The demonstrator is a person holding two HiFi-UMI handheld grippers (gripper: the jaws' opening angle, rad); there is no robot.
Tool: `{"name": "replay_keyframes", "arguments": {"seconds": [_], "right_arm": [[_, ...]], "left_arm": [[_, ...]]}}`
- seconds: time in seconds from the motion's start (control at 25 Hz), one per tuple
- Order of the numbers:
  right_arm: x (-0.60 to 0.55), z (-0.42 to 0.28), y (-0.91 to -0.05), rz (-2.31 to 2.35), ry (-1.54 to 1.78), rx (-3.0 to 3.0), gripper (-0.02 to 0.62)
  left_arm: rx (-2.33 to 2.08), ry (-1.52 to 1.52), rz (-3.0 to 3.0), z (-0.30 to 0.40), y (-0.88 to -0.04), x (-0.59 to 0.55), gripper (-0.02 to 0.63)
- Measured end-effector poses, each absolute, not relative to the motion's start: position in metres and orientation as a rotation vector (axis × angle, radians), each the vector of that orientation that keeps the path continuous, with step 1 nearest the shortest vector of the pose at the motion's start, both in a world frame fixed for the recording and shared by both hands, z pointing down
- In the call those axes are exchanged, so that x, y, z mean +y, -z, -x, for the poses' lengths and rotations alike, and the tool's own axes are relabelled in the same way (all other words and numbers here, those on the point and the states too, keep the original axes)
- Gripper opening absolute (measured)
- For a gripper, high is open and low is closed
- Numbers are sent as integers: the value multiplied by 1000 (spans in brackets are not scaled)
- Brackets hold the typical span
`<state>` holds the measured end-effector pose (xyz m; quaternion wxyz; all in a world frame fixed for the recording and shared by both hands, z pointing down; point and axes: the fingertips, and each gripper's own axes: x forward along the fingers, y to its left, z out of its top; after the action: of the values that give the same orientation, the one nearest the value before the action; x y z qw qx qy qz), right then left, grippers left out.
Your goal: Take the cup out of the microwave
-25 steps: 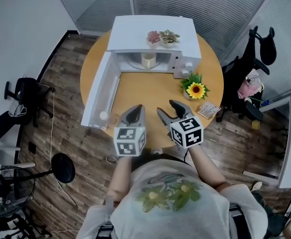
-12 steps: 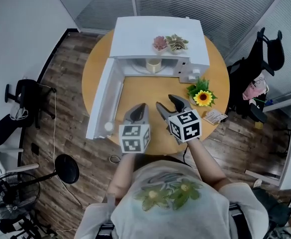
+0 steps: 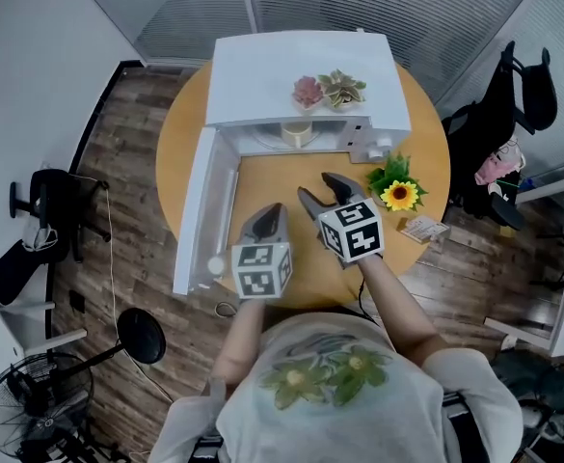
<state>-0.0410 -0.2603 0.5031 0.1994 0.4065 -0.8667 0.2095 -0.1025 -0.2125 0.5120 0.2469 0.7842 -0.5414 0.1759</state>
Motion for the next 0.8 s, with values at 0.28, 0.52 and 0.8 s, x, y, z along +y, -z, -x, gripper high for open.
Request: {"name": "replay_keyframes", "arguments": {"seconds": [0.28, 0.52, 0.8], "right_arm": [[-293, 51, -512, -1166, -594, -2401, 245], [-320, 61, -524, -1178, -610, -2377, 246], [-346, 68, -548, -1222, -608, -2325, 245]], "left_arm": [[-1444, -496, -2122, 110, -525, -230, 3], [-1423, -502, -2105, 115, -534, -241, 3], [-1405, -479, -2086, 119, -539, -250, 3]]}}
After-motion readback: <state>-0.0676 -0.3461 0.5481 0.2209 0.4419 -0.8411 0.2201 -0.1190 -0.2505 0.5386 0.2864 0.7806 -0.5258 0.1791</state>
